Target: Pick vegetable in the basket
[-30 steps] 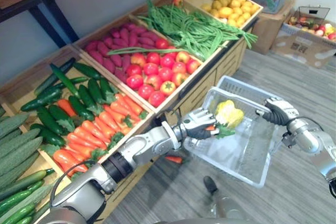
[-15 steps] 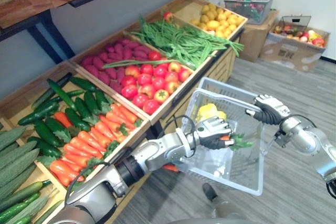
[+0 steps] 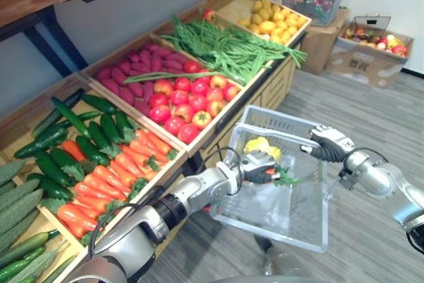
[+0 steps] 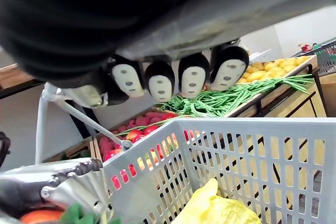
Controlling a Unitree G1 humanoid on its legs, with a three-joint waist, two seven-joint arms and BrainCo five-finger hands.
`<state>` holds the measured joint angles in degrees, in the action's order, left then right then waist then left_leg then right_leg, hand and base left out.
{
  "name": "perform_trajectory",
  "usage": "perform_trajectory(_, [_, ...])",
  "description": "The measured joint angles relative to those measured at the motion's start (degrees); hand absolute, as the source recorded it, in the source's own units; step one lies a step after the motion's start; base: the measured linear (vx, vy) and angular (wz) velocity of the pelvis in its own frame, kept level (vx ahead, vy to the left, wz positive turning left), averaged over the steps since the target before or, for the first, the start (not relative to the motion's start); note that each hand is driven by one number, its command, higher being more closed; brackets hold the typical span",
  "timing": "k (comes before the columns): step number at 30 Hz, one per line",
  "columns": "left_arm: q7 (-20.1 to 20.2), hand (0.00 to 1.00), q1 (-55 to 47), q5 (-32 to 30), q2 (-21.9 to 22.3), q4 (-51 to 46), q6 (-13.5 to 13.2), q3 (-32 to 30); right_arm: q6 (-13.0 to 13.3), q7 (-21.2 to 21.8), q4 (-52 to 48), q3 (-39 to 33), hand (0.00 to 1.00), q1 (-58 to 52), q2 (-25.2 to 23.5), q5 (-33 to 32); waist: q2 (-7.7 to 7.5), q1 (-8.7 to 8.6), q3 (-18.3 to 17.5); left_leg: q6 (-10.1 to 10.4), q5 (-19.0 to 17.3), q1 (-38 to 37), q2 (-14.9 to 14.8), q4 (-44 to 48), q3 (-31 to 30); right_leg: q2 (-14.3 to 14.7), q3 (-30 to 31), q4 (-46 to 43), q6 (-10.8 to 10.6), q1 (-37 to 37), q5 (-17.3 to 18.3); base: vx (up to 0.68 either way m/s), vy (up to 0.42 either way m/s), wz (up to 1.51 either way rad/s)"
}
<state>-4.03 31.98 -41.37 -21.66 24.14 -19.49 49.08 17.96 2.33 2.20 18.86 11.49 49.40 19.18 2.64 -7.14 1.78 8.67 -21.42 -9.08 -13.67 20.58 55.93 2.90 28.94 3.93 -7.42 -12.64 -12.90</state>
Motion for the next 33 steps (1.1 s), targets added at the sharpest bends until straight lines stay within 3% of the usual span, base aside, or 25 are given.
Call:
perform_trajectory(10, [-0.63, 0.0, 0.77, -2.3, 3.17, 6.16, 0.88, -2.49, 0.0, 0.21, 0.04, -0.1, 1.0, 2.35, -0.05, -0.3, -0.24, -0.97, 3.4, -0.03, 0.0, 0.07, 0.65, -0.4, -0.08, -0.3, 0.65, 0.52, -0.07, -0.15, -0.04, 0.02, 0.008, -0.02])
perform_trajectory(28, [-2.05, 0.0, 1.86, -2.21, 3.45, 6.06, 1.04, -2.59, 0.01, 0.19, 2.42, -0.22, 1.0, 2.47, -2.46, -1.25, 0.05, -0.93, 4.1, -0.14, 0.04, 0.14, 1.62, -1.54, -3.36, -1.08, -0.38, 1.01, -0.66, 0.81, -0.45, 0.03, 0.008, 0.04])
perform_trajectory(33, [-1.91, 0.0, 1.69, 0.96, 3.0, -4.41, 0.14, -2.39, -0.39, 0.09, 8.65, -1.9, 1.0, -0.11, -5.66, -1.06, 0.25, -0.49, 4.97, -1.19, 0.68, 0.94, 2.28, -2.32, -7.11, -2.97, -3.72, 1.34, -0.61, 2.09, -0.39, 0.0, -0.008, 0.34])
